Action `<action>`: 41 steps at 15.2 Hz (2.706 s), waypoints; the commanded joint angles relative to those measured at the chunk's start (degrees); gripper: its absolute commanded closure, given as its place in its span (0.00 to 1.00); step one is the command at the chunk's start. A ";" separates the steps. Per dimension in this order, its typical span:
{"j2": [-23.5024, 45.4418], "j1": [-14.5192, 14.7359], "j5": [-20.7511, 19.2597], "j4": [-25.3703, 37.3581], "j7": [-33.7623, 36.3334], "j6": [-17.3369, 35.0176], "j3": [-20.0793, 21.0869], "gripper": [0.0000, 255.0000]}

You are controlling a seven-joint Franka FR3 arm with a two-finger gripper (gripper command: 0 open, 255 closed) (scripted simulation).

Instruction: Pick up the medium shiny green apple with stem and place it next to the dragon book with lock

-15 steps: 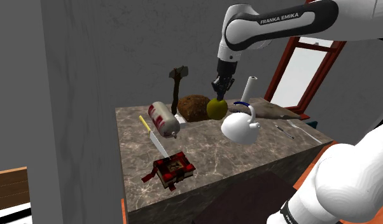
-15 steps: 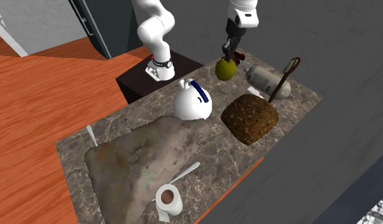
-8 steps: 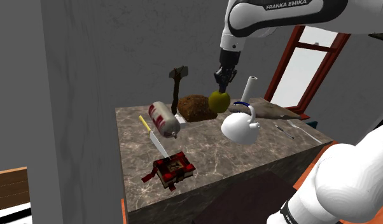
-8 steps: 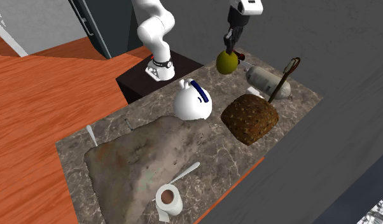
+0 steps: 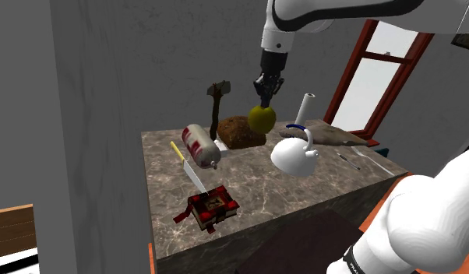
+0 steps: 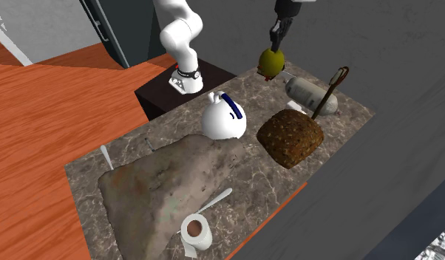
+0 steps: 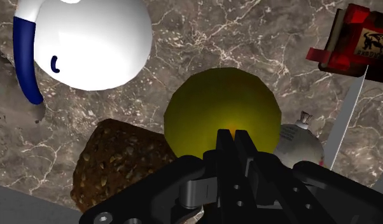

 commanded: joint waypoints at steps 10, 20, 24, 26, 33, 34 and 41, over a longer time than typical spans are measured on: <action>10.05 5.90 1.91 11.47 13.85 -1.91 8.33 1.00; 24.90 12.36 0.25 30.26 25.99 -6.37 14.16 1.00; 33.04 15.88 -1.43 41.66 30.39 -9.92 15.67 1.00; 36.97 17.61 -2.28 47.49 32.02 -11.93 16.08 1.00; 35.18 17.05 -1.88 39.34 32.06 -5.55 15.94 1.00; 35.02 16.99 -1.84 38.33 32.07 -4.69 15.92 1.00; 34.44 16.86 -1.68 32.09 32.14 0.98 15.59 1.00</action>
